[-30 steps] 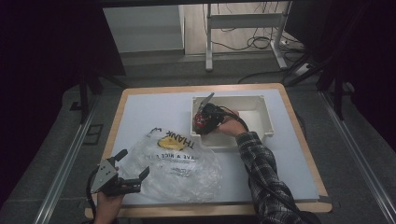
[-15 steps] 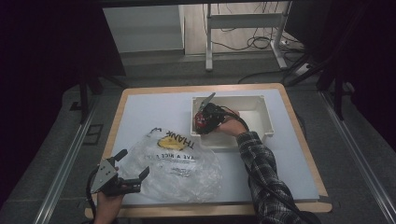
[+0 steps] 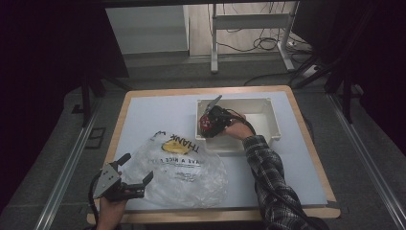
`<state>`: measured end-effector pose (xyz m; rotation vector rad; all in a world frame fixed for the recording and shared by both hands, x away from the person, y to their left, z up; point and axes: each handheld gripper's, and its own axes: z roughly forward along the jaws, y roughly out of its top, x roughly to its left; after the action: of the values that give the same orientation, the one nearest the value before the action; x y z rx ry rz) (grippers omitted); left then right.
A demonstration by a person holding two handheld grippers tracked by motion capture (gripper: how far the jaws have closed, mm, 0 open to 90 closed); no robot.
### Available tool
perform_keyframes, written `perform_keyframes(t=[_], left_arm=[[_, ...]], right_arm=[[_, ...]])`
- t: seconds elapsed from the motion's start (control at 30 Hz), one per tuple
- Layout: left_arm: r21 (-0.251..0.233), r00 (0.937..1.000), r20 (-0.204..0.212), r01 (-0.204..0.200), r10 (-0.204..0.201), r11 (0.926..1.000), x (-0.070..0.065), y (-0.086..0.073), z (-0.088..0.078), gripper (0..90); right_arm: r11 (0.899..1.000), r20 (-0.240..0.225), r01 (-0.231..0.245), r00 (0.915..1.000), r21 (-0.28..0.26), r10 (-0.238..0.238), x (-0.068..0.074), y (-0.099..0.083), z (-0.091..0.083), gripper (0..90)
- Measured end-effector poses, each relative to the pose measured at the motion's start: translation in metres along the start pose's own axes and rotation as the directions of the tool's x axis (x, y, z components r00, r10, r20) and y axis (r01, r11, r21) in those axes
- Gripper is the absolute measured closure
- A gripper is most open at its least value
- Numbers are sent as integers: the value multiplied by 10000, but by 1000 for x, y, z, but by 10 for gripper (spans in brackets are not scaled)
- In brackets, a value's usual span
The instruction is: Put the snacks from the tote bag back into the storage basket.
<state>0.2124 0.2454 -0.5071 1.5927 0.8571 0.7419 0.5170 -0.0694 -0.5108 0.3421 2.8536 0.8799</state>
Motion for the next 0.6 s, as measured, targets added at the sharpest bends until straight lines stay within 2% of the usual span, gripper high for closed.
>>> perform_keyframes(t=[0.6], left_arm=[[3,10000,0,-10,10,10000,0,0,0,0]], right_arm=[[9998,38,-153,9999,122,152,0,0,-2,143]])
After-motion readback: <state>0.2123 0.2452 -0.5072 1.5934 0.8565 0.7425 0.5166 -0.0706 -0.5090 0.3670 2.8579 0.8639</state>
